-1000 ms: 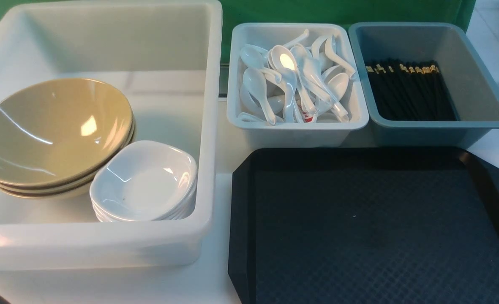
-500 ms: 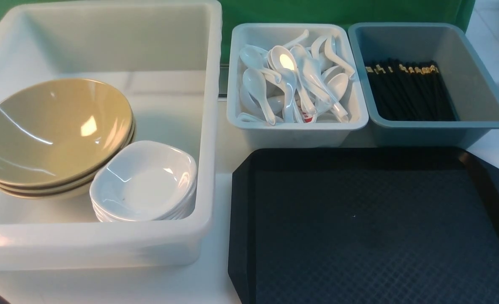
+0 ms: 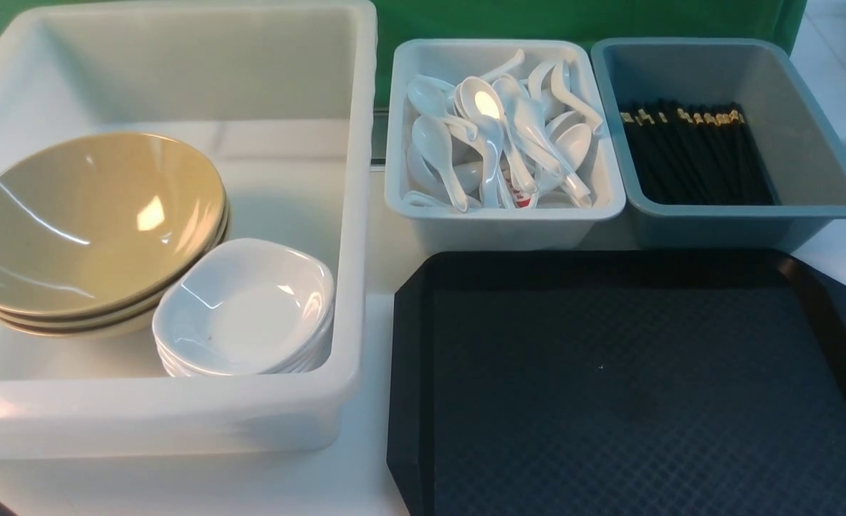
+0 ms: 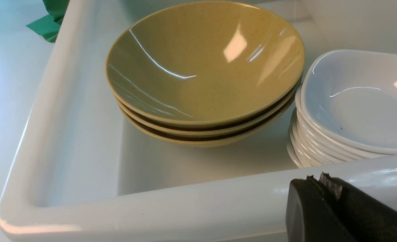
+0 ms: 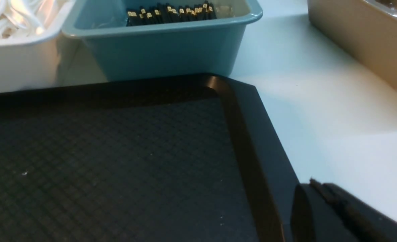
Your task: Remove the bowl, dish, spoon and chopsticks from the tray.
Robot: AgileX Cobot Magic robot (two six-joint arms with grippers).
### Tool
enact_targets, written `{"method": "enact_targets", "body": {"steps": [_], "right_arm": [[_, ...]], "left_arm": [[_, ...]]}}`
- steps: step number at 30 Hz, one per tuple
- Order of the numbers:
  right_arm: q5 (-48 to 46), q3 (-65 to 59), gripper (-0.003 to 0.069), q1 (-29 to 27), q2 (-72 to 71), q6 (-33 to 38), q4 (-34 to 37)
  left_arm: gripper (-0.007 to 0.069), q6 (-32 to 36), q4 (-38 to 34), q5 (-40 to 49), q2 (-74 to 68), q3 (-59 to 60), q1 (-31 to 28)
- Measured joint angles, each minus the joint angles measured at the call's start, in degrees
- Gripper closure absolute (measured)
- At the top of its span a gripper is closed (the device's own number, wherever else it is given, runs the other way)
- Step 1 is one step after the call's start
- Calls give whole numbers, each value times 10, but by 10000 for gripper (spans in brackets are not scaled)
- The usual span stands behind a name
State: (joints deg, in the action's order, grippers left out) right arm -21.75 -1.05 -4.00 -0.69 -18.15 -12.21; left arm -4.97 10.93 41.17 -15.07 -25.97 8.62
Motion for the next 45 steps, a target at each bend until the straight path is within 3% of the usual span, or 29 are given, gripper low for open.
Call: {"method": "enact_targets", "body": {"steps": [24, 27, 31, 35, 39, 45], "right_arm": [[0, 0, 615, 0, 0, 0, 0], [0, 0, 614, 0, 0, 0, 0], [0, 0, 613, 0, 0, 0, 0], [0, 0, 606, 0, 0, 0, 0], [0, 0, 600, 0, 0, 0, 0], [0, 0, 595, 0, 0, 0, 0]], "left_arm": [[636, -7, -3, -27, 7, 25, -3], [636, -13, -31, -78, 27, 53, -17], [636, 0, -103, -265, 93, 163, -66], [636, 18, -115, -394, 140, 261, -105], [636, 23, -116, -378, 156, 274, -109], [636, 69, -116, -243, 157, 274, -109]]}}
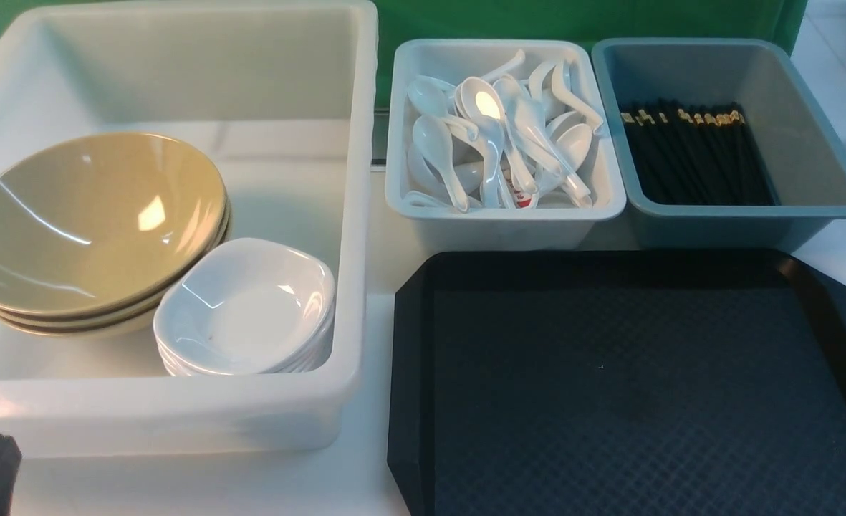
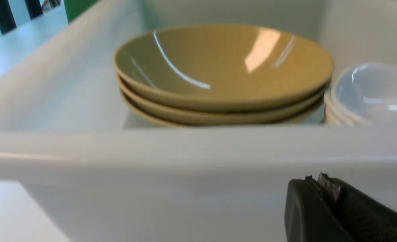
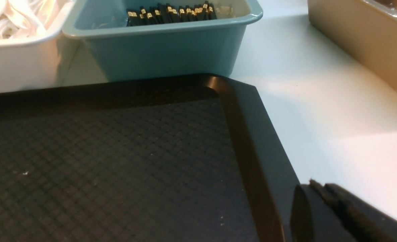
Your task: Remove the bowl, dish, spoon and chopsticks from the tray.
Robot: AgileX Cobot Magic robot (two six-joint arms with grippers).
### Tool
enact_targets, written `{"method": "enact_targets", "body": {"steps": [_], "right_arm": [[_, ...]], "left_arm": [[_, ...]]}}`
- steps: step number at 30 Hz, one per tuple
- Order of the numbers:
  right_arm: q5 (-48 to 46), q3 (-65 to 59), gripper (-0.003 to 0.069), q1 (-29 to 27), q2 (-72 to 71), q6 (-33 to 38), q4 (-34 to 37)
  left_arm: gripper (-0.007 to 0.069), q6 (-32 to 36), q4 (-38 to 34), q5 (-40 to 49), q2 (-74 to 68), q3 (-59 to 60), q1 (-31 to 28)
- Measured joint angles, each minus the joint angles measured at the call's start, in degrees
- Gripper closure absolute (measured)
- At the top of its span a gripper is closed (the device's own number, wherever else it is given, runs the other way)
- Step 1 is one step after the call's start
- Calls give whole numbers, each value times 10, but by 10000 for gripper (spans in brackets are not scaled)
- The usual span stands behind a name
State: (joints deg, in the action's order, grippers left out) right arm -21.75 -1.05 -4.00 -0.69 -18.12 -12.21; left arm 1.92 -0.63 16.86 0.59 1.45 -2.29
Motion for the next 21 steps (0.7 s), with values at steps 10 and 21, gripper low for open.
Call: {"method": "enact_targets", "body": {"steps": [10, 21], "right_arm": [[0, 0, 582, 0, 0, 0, 0], [0, 0, 575, 0, 0, 0, 0]], "left_arm": [[636, 13, 12, 8, 1, 0, 0], [636, 15, 13, 8, 2, 0, 0]]}}
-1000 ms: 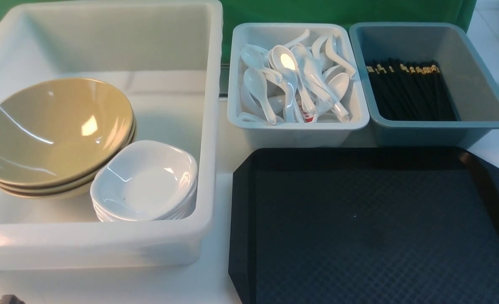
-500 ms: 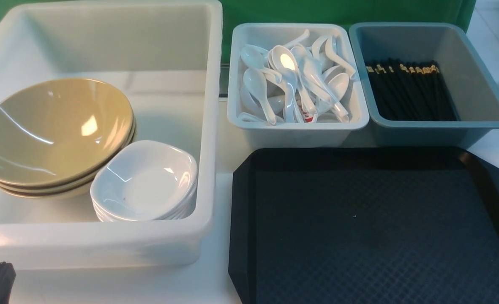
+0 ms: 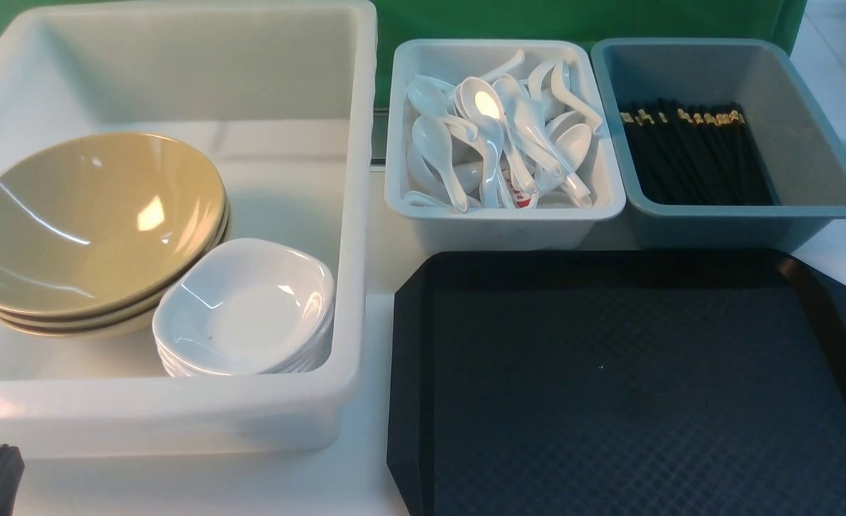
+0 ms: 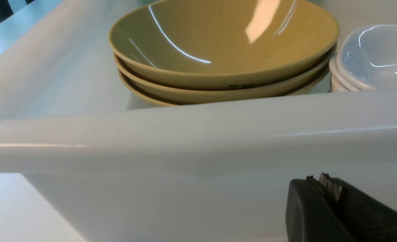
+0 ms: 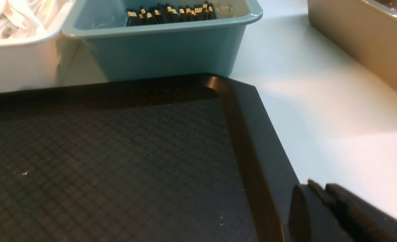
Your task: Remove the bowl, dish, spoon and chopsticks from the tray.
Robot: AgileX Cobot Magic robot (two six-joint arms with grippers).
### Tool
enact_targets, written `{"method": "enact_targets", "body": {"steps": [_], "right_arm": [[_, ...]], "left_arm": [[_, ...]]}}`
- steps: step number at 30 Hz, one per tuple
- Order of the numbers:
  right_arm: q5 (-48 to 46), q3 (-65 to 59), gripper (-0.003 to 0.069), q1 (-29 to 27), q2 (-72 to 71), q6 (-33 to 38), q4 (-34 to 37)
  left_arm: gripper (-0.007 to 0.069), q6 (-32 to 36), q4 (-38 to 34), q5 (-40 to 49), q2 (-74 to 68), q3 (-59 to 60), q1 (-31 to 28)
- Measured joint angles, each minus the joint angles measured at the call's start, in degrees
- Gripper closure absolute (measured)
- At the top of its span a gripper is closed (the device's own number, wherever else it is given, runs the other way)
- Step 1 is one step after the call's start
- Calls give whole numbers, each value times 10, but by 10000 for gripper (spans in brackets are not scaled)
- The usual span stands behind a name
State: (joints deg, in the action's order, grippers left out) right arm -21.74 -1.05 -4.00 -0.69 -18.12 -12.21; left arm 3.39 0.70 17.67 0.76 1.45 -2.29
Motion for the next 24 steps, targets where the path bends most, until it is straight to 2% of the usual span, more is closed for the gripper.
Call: {"method": "enact_targets", "body": {"steps": [24], "right_arm": [[0, 0, 544, 0, 0, -1, 0]], "left_arm": [[636, 0, 0, 0, 0, 0, 0]]}}
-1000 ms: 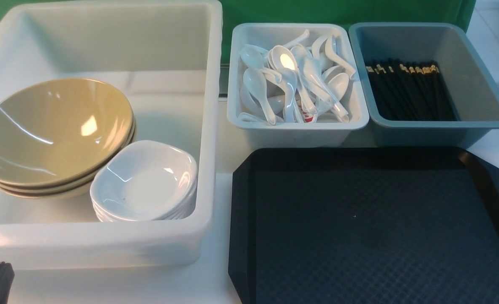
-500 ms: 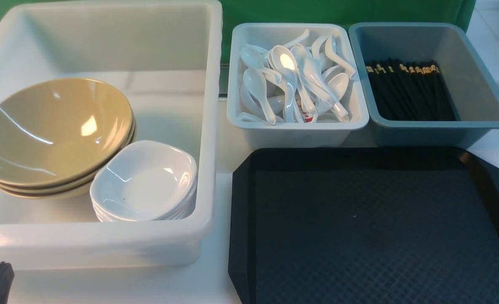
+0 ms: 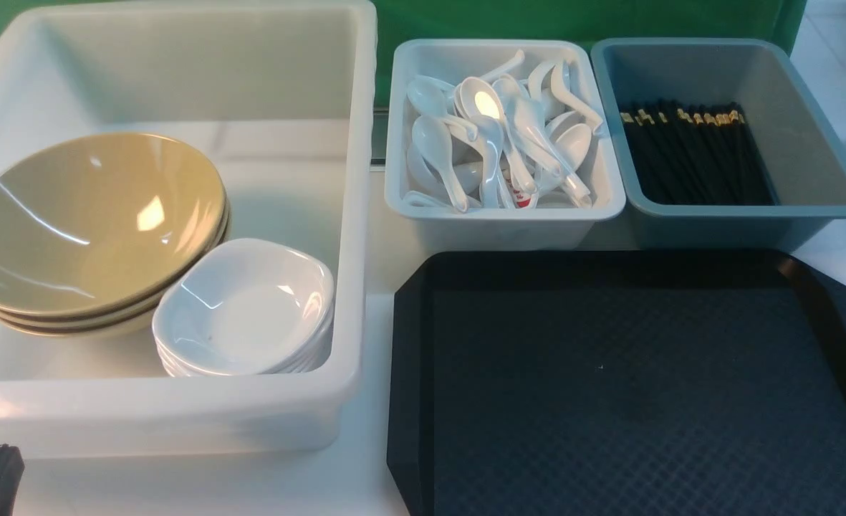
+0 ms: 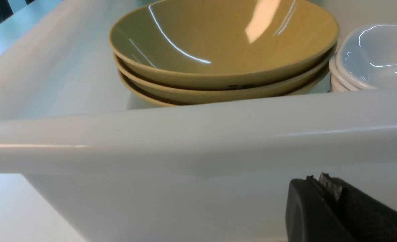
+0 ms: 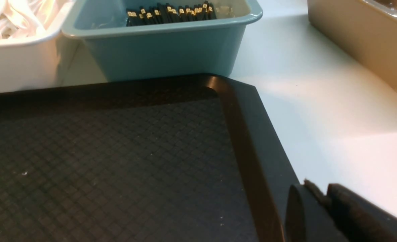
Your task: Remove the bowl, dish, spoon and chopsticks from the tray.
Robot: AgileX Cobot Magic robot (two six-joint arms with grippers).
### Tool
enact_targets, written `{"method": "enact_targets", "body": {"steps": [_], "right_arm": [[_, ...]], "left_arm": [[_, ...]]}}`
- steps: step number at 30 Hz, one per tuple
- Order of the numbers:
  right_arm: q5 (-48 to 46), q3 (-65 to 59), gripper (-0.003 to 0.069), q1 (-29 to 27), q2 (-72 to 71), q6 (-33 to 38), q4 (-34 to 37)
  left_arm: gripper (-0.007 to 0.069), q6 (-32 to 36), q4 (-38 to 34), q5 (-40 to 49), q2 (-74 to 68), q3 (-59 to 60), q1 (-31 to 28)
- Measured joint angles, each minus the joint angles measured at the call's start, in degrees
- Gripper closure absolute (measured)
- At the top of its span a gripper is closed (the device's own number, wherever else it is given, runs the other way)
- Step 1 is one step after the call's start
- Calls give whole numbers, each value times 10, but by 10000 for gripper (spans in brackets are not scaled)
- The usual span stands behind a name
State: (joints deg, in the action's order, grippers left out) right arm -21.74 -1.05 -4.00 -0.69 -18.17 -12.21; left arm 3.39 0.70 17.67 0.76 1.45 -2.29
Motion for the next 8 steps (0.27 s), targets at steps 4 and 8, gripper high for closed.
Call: {"method": "enact_targets", "body": {"steps": [4, 8], "right_arm": [[0, 0, 540, 0, 0, 0, 0], [0, 0, 534, 0, 0, 0, 0]], "left_arm": [[636, 0, 0, 0, 0, 0, 0], [636, 0, 0, 0, 0, 0, 0]]}}
